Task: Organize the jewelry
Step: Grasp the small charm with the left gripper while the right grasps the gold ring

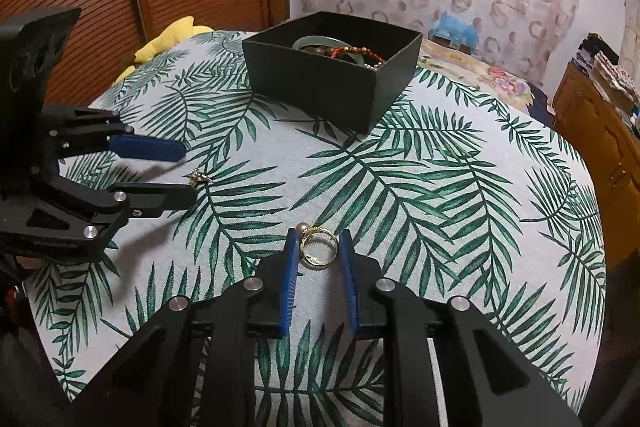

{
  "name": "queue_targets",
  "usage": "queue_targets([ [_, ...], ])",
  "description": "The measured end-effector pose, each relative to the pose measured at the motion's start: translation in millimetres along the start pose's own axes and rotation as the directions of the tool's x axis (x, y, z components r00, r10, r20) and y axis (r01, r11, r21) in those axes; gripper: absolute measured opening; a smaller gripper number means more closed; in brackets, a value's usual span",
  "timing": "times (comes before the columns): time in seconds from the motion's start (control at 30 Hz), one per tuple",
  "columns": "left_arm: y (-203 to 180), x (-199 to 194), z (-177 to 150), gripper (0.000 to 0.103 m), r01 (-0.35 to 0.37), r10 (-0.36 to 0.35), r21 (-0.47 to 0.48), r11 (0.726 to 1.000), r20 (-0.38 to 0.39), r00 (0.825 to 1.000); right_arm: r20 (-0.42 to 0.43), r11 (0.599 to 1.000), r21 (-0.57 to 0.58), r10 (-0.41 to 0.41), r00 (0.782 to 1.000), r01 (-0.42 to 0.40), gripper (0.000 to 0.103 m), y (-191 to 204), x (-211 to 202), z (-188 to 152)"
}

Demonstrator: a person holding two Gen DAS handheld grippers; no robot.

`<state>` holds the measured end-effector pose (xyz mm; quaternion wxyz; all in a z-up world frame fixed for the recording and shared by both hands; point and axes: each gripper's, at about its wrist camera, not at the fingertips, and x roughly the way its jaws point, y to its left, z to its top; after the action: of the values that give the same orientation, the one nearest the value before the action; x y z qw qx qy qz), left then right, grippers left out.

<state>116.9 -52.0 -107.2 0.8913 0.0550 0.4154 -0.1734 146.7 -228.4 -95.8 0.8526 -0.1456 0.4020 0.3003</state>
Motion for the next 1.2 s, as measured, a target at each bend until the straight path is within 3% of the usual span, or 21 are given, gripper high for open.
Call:
queue_targets([
  [0.2, -2.6, 5.4, 1.6, 0.025, -0.014, 0.014, 0.014, 1.0, -0.001, 1.0, 0.01, 1.0, 0.004, 0.016, 1.0, -0.016, 0.022, 1.6, -3.1, -0.3],
  [0.53, -2.6, 7.9, 4.1, 0.023, -0.024, 0.024, 0.01, 1.0, 0.004, 1.0, 0.012, 1.0, 0.006, 0.018, 1.0, -0.018, 0.022, 2.4, -5.2, -0.3],
  [0.67, -1.9, 8.2, 3.7, 0.012, -0.028, 0.028, 0.006, 1.0, 0.009, 1.0, 0.013, 1.0, 0.004, 0.018, 1.0, -0.018, 0.022, 2.2, -5.3, -0.3],
  [0.87, 5.9, -7.1, 4.4, 0.011, -0.03, 0.034, -0.053, 0.998, 0.064, 0.997, 0.018, 1.0, 0.0, 0.017, 1.0, -0.017, 0.022, 2.9, -8.0, 1.5],
  [1.2, 15.8, -33.1, 18.2, 0.011, -0.046, 0.056, -0.076, 0.996, 0.135, 0.989, 0.082, 1.0, -0.003, 0.013, 0.997, -0.013, 0.022, 2.0, -30.0, 21.3],
])
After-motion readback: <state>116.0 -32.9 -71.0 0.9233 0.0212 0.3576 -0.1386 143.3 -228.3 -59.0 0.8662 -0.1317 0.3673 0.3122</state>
